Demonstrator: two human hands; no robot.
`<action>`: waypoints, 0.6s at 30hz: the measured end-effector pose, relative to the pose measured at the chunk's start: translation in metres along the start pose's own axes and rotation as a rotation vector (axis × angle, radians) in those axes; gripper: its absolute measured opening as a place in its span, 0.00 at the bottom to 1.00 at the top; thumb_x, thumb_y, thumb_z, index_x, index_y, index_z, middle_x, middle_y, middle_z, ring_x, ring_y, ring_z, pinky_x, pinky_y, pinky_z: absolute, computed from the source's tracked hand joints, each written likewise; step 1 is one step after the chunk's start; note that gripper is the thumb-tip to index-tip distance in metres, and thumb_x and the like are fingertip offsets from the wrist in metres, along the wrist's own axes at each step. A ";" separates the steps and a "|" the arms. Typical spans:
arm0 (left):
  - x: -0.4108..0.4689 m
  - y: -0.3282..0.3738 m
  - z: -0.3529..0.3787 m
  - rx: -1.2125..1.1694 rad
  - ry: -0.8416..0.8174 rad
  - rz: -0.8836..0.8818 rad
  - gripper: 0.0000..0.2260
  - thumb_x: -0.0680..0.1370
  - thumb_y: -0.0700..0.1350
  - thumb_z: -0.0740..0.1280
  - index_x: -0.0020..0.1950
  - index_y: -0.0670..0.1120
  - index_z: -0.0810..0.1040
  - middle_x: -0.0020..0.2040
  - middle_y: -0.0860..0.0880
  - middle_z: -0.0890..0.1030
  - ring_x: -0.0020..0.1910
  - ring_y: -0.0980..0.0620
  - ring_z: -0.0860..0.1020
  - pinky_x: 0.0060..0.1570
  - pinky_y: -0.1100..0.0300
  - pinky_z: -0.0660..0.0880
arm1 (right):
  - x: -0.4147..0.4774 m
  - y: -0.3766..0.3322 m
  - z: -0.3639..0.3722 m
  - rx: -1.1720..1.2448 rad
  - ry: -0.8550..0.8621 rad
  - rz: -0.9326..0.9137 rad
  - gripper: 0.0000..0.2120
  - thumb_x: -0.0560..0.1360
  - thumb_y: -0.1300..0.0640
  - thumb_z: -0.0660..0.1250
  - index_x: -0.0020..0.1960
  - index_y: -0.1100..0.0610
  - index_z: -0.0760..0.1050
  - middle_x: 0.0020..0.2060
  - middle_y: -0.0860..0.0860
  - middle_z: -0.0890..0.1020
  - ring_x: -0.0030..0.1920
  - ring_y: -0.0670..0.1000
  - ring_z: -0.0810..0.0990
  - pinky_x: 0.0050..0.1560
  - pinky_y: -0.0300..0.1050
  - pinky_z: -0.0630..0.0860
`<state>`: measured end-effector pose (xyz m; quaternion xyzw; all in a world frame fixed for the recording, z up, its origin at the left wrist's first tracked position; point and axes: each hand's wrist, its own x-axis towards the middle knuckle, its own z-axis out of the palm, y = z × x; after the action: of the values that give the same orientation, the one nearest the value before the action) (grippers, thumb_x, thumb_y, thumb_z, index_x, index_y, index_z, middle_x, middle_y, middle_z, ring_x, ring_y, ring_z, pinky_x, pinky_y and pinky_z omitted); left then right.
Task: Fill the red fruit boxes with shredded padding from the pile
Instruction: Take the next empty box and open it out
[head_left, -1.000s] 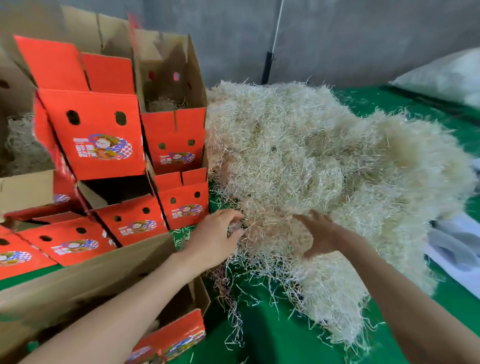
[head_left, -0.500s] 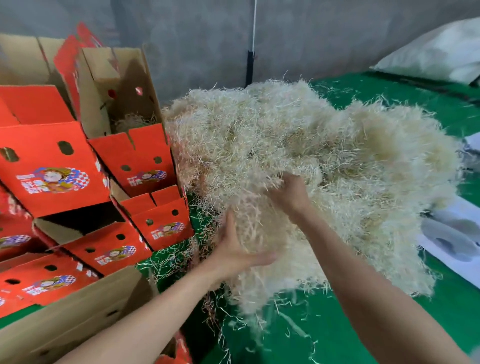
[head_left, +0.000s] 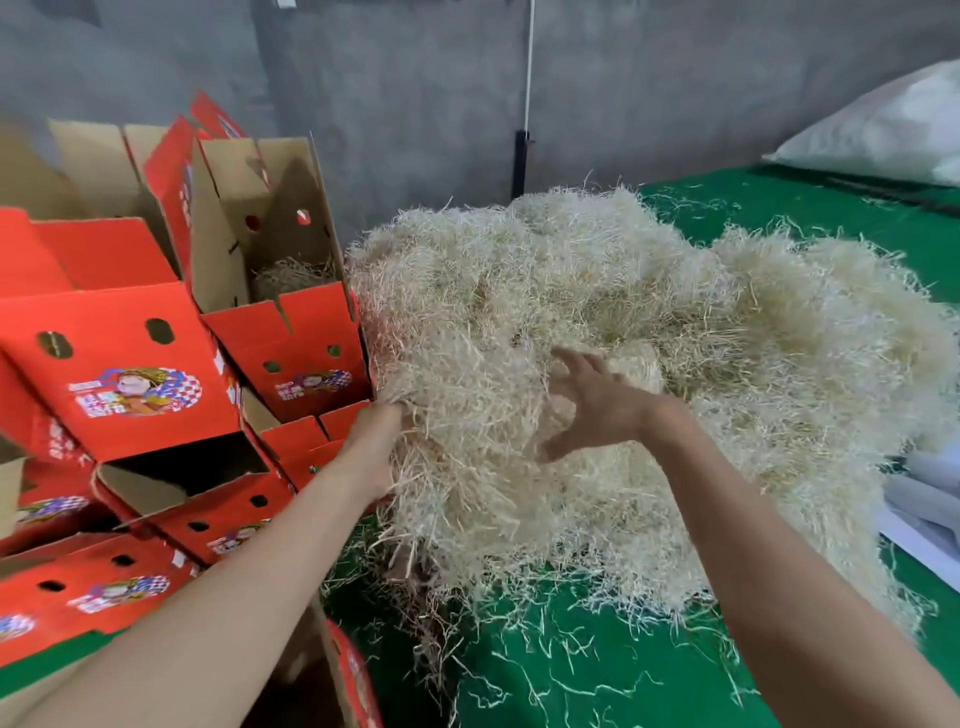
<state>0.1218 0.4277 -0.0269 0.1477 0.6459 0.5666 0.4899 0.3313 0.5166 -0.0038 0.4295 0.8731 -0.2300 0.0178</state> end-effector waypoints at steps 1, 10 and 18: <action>0.000 0.002 0.000 -0.018 -0.031 0.013 0.09 0.76 0.35 0.59 0.39 0.42 0.76 0.24 0.47 0.77 0.21 0.50 0.76 0.24 0.59 0.75 | 0.003 -0.008 0.005 -0.028 0.040 -0.048 0.43 0.67 0.42 0.72 0.74 0.54 0.56 0.75 0.49 0.44 0.74 0.55 0.41 0.71 0.58 0.41; 0.007 0.012 0.002 -0.065 -0.024 -0.042 0.14 0.80 0.46 0.59 0.62 0.42 0.75 0.42 0.42 0.78 0.37 0.44 0.77 0.32 0.59 0.77 | 0.022 -0.046 0.065 0.302 0.006 -0.046 0.37 0.69 0.61 0.70 0.71 0.64 0.54 0.56 0.57 0.74 0.53 0.55 0.76 0.58 0.46 0.74; -0.015 -0.004 0.017 -0.020 -0.385 -0.079 0.41 0.59 0.58 0.76 0.69 0.45 0.70 0.69 0.41 0.70 0.66 0.40 0.70 0.64 0.44 0.68 | 0.032 -0.071 0.066 0.098 0.438 -0.226 0.15 0.70 0.59 0.63 0.56 0.61 0.72 0.45 0.54 0.76 0.49 0.52 0.73 0.50 0.51 0.78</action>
<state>0.1437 0.4252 -0.0216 0.2231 0.5401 0.5144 0.6276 0.2465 0.4754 -0.0429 0.3693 0.8864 -0.1740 -0.2184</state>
